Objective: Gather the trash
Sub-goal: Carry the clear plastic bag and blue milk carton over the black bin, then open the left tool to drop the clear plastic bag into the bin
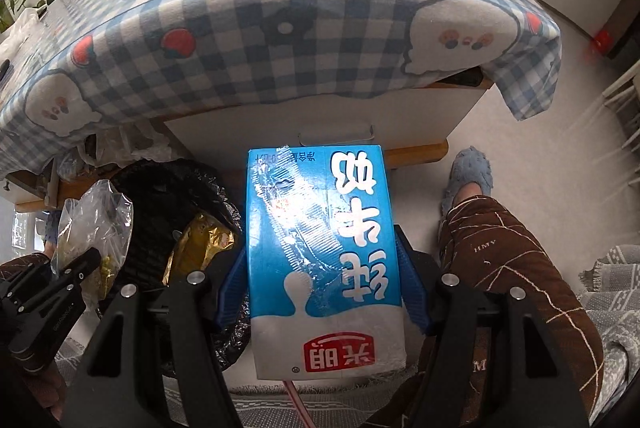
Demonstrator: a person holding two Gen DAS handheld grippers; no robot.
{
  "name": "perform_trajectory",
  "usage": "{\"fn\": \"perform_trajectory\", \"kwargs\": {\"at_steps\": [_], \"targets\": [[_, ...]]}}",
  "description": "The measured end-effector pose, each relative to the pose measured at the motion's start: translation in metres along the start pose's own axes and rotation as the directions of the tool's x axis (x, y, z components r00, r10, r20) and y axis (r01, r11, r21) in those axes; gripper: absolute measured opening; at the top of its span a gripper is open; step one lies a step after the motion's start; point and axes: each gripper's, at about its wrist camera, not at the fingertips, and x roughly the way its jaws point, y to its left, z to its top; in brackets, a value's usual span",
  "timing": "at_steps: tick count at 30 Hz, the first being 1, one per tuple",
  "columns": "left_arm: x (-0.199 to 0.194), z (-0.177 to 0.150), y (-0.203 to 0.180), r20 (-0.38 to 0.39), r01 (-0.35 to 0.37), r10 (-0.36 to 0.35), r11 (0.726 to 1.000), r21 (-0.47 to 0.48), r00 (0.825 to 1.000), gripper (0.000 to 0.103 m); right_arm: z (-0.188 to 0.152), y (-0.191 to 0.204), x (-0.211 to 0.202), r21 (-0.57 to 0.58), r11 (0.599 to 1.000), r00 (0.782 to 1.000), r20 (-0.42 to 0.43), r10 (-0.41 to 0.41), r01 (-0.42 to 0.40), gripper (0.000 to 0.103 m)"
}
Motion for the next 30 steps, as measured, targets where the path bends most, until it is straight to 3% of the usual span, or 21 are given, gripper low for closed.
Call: {"fn": "perform_trajectory", "kwargs": {"at_steps": [9,14,19,23,27,30], "targets": [[0.017,-0.001,-0.015,-0.009,0.023,-0.023,0.999,0.029,1.0,0.026,0.001,-0.006,0.011,0.02,1.0,1.0,-0.024,0.002,-0.001,0.062],[0.018,0.0,-0.014,0.0,0.035,-0.035,0.999,0.034,0.999,0.036,0.001,-0.005,0.011,0.019,1.0,1.0,-0.026,-0.003,0.003,0.062],[0.006,0.002,-0.01,0.043,0.015,-0.017,0.999,0.039,0.999,0.058,-0.001,0.001,0.007,0.012,1.0,1.0,-0.008,-0.004,0.004,0.062],[-0.016,0.002,0.003,0.09,-0.019,0.015,0.999,0.04,0.996,0.082,-0.001,0.015,-0.008,-0.009,1.0,1.0,0.023,0.018,-0.018,0.062],[-0.037,0.004,0.025,0.133,-0.037,0.033,0.999,0.026,0.991,0.094,0.001,0.038,-0.02,-0.039,0.998,0.998,0.045,0.052,-0.05,0.062],[-0.048,0.005,0.043,0.153,-0.055,0.054,0.999,-0.001,0.987,0.097,-0.001,0.056,-0.027,-0.064,0.995,0.996,0.056,0.075,-0.071,0.062]]}}
